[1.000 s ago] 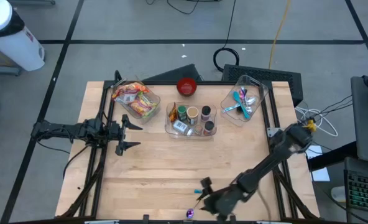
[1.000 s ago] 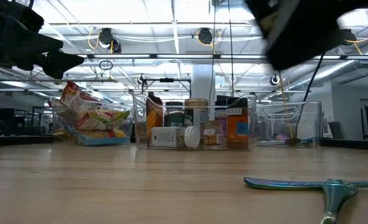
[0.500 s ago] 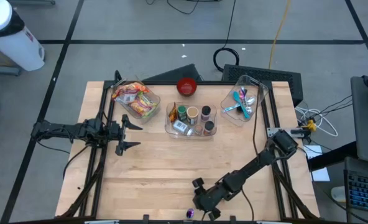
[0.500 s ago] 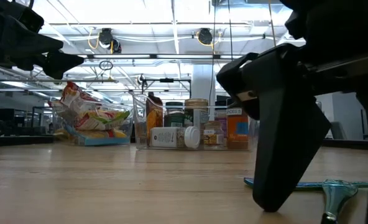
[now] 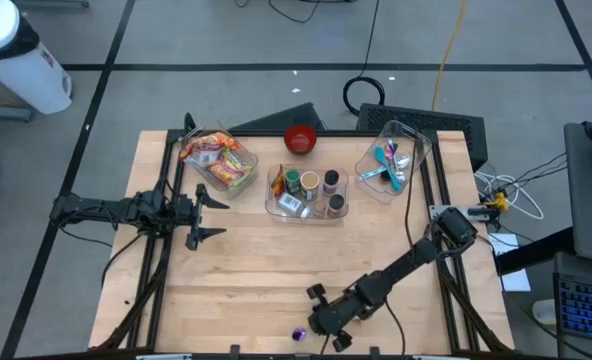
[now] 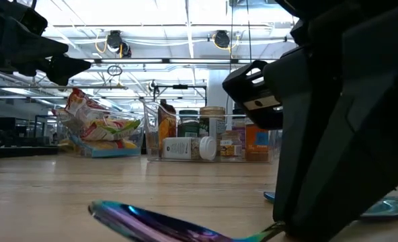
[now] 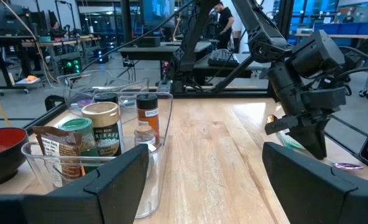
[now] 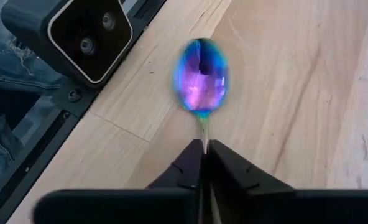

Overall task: Pick & Place Food Item
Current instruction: Put the bottom violet spoon into the right transparent bin

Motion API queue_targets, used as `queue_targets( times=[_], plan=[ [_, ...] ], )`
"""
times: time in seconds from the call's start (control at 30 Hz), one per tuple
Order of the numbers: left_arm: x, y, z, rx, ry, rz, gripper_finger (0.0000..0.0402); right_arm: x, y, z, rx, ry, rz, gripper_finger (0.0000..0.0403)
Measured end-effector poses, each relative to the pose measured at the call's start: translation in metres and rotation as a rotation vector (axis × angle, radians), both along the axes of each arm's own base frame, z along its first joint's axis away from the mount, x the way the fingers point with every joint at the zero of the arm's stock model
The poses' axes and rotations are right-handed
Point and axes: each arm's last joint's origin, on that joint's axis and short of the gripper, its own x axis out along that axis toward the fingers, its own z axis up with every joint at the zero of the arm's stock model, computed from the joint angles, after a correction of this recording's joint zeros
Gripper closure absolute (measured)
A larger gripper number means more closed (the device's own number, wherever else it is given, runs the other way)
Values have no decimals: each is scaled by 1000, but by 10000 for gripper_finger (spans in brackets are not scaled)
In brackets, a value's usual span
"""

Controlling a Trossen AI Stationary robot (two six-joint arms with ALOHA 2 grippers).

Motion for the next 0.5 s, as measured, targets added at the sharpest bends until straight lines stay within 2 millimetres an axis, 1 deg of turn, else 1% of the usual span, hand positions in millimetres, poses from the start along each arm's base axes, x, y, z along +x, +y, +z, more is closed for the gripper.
queue_targets(
  times=[0.03, 0.1, 0.27, 0.4, 0.5],
  plan=[
    [0, 0, 0, 0, 0, 0, 78, 0, -1, 0, -4, -1, 3, 388],
    [0, 0, 0, 0, 0, 0, 78, 1, -2, 0, -12, -3, 10, 397],
    [0, 0, 0, 0, 0, 0, 78, 2, -3, -1, -38, -21, 40, 395],
    [0, 0, 0, 0, 0, 0, 78, 2, -2, 5, -43, -56, 70, 399],
    [0, 0, 0, 0, 0, 0, 78, 0, -4, 14, -51, -69, 58, 399]
  ],
)
